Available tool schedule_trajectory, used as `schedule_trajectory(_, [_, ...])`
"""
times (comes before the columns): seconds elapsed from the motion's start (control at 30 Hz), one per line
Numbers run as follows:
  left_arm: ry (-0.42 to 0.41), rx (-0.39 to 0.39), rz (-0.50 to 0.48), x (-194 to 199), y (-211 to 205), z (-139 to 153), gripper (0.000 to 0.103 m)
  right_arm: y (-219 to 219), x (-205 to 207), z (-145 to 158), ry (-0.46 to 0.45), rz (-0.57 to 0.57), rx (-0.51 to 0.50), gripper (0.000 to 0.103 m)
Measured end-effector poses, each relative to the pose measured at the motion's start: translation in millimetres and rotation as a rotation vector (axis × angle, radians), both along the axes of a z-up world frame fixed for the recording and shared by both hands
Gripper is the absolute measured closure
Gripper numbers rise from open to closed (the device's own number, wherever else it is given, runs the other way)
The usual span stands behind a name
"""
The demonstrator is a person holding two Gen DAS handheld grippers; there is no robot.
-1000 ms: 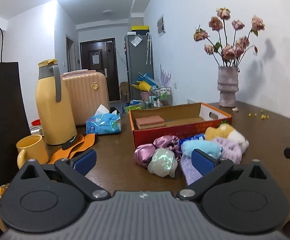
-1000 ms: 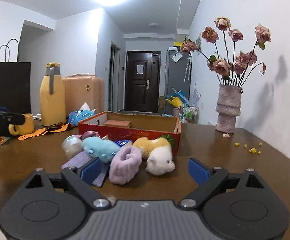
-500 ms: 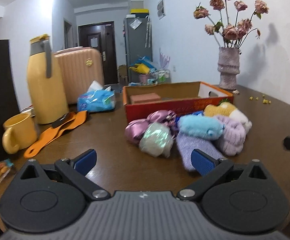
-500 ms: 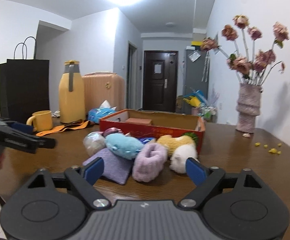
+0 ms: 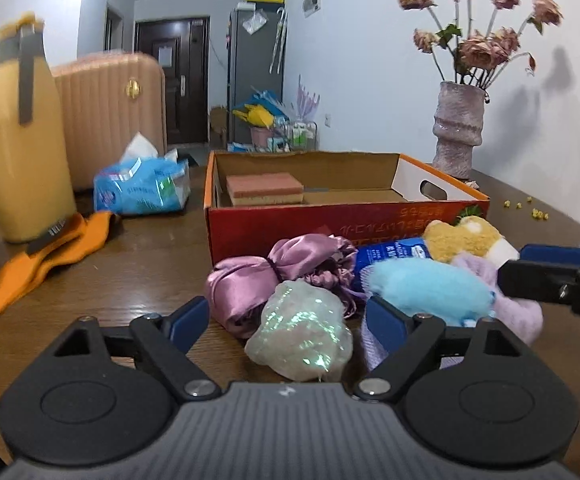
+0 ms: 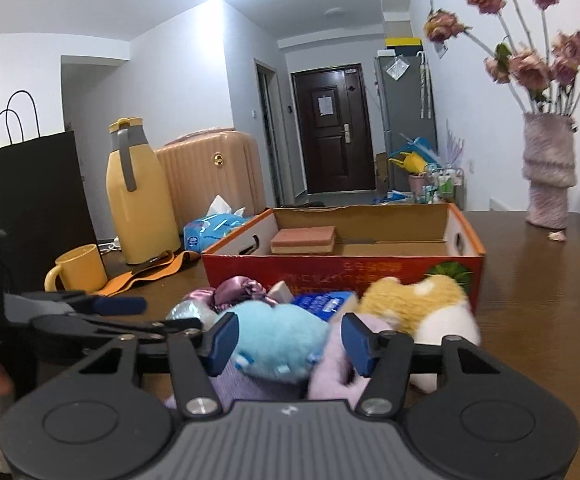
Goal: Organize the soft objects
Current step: 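Grasp the iridescent plastic bag with the left tool and lift it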
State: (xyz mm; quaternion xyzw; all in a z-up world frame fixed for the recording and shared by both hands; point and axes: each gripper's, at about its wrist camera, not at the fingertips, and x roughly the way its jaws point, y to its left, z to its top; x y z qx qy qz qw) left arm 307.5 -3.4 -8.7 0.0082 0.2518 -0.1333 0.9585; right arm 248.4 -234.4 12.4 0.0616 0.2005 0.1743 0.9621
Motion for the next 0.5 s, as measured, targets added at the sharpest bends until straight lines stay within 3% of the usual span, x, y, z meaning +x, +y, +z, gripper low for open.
schedule_trajectory(0.17, [0.098, -0.106, -0.056, 18.5, 9.2, -10.9, 0.050, 12.3, 26.2, -7.7, 0.020, 0.018, -0.024, 0.047])
schedule_trajectory(0.33, [0.123, -0.173, -0.069, 21.1, 17.4, -15.8, 0.059, 7.8, 44.1, -13.0, 0.049, 0.002, 0.018, 0.046])
schedule_trajectory(0.5, [0.127, -0.195, -0.063, 20.8, 20.7, -14.3, 0.062, 13.8, 50.1, -10.5, 0.054, 0.023, 0.036, 0.046])
